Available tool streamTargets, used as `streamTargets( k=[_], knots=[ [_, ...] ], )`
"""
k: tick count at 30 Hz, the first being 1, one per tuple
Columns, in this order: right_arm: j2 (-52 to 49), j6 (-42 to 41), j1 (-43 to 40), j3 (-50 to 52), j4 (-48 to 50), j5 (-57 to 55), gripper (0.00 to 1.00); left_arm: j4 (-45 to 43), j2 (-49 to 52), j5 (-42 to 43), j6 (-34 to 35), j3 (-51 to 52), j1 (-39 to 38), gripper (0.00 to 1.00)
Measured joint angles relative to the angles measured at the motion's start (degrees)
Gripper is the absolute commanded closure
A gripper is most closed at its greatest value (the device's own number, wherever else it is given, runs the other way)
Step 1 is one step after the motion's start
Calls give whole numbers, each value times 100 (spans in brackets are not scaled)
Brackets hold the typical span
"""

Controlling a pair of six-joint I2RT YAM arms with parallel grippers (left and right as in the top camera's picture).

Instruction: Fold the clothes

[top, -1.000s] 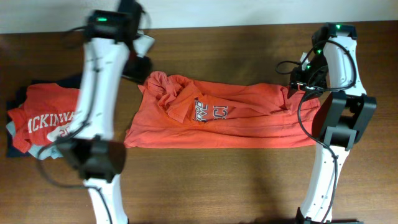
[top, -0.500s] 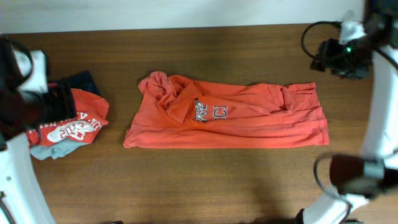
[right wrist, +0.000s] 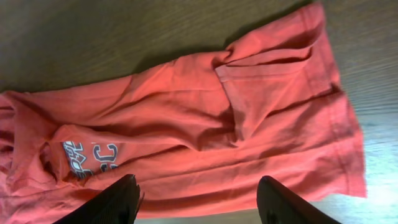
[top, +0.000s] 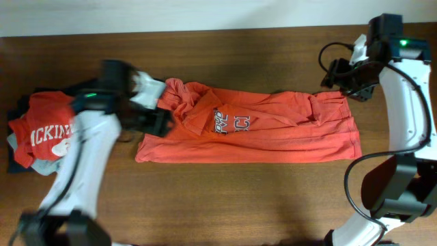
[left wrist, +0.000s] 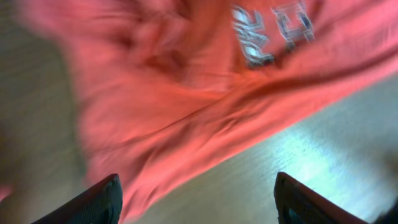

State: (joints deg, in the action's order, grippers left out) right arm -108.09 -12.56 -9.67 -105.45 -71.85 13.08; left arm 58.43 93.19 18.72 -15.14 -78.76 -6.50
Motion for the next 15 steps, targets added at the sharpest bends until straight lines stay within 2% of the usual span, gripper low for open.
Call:
streamTargets(
  k=[6,14,15],
  knots=[
    [81,-48,74,26,-31,87,30,-695,1060,-533,-315,17,-1008,25],
    [122,166,72,26,-254,94,29,-1362,1698,-1255,-426,35,-1220,35],
    [122,197,72,26,-254,94,29,-1456,1705,-1327,-424,35,-1220,39]
  ],
)
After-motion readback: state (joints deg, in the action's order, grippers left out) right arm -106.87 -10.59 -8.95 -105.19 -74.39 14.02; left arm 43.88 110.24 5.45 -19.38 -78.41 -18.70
